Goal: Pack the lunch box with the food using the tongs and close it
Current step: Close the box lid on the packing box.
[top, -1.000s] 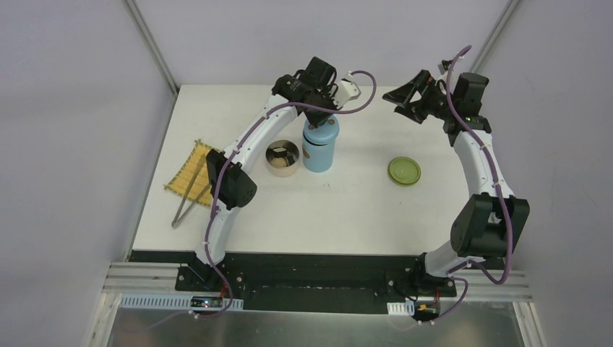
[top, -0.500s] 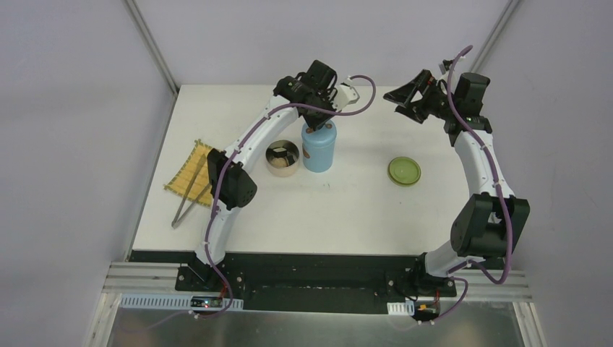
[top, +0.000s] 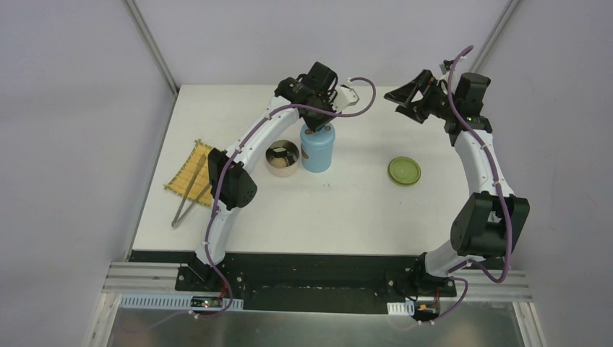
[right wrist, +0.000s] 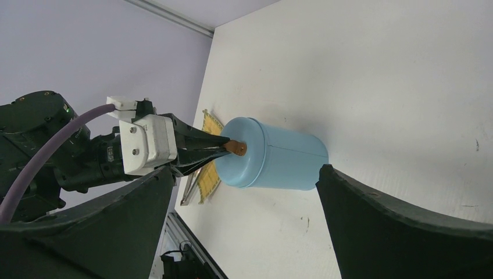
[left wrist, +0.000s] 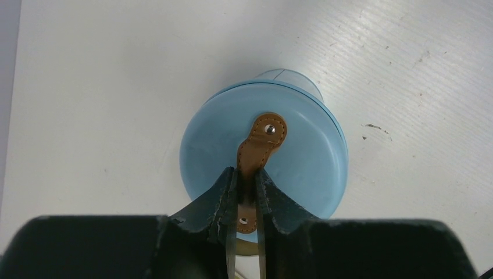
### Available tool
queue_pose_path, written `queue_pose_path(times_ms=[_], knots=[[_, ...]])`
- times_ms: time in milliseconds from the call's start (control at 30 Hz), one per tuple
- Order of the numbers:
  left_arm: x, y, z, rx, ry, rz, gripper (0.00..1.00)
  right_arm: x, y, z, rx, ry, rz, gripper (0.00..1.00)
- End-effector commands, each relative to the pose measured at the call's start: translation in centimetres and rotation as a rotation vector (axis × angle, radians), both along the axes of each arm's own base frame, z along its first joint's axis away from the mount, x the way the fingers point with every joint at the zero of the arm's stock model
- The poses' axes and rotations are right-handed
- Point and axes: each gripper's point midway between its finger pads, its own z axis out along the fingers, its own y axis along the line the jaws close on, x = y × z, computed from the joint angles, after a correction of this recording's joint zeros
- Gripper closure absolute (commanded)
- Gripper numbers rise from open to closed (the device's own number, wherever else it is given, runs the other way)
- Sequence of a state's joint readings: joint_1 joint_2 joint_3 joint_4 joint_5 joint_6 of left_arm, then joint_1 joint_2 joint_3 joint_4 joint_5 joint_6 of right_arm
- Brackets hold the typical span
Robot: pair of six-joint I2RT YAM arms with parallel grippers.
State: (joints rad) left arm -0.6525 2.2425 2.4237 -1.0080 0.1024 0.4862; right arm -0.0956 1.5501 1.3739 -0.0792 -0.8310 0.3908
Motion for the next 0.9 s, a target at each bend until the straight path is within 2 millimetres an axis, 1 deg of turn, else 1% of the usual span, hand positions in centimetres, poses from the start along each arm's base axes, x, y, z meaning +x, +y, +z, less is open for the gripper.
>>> queue_pose_path(times_ms=[0, 67, 167, 333, 567, 767, 867], knots=[[-1.2, 0.8, -1.2, 0.027, 0.061, 0.004, 0.81, 0.1, -0.3, 1.2, -0.001, -0.057, 0.013, 0.00], [-1.5, 0.8, -1.3, 0.021, 0.077, 0.002, 0.74, 0.2, -0.3, 1.1, 0.000, -0.054, 0.012, 0.00], [-2.1, 0.8, -1.7, 0.018, 0.106, -0.002, 0.70, 0.2, -0.3, 1.1, 0.001, -0.052, 0.011, 0.00], [-3.3, 1.0, -3.8, 0.029, 0.172, -0.013, 0.63, 0.1, -0.6, 1.0, -0.014, -0.057, 0.011, 0.00], [-4.0, 1.7, -6.2, 0.019, 0.263, 0.030, 0.61, 0.0, -1.8, 0.6, -0.023, -0.035, -0.017, 0.00], [-4.4, 3.1, -8.1, 0.039, 0.326, 0.040, 0.60, -0.1, -2.4, 0.7, -0.037, -0.031, -0.032, 0.00], [-4.8, 3.6, -8.9, 0.039, 0.337, 0.035, 0.56, -0.1, -2.6, 0.5, -0.041, -0.024, -0.037, 0.00]])
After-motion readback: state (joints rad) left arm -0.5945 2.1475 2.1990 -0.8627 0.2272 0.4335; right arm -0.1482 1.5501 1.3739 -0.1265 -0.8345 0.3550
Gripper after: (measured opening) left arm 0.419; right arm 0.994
